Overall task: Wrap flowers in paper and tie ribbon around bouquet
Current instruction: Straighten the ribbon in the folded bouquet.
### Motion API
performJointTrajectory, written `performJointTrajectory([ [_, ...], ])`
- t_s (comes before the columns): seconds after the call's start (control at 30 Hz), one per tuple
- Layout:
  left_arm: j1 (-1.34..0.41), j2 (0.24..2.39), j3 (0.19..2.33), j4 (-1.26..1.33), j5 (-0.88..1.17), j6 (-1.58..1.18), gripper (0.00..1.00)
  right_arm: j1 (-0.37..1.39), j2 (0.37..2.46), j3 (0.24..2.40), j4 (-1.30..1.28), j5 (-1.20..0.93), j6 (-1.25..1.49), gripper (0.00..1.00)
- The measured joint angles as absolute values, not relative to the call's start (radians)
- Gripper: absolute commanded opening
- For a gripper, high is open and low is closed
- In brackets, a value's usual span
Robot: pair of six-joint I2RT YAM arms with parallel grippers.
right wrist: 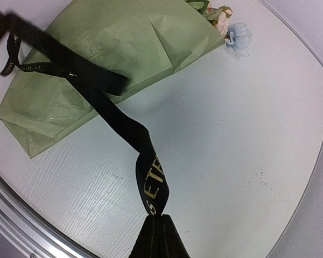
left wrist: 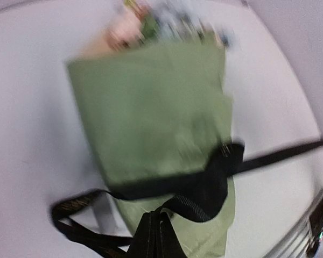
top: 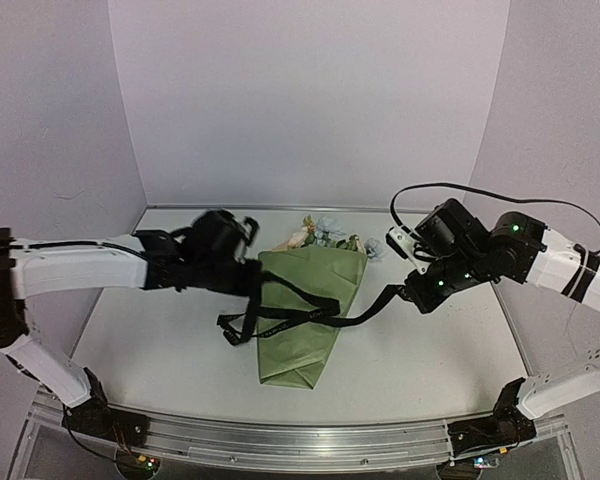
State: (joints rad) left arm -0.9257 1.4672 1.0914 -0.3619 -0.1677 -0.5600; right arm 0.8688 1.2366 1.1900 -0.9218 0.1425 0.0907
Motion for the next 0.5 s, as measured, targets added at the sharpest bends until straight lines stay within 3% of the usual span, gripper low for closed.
performJointTrajectory([
  [0.2,-0.761,1.127,1.073,-0.356,-0.473,-0.633,0.0,0.853,1.233,1.266,-0.985,0.173,0.057,0.0],
  [0.5,-0.76,1.019,1.086,-0.542,-0.817,-0.661,0.0,0.743,1.136,1.342,-1.116,0.3,0.004,0.0],
])
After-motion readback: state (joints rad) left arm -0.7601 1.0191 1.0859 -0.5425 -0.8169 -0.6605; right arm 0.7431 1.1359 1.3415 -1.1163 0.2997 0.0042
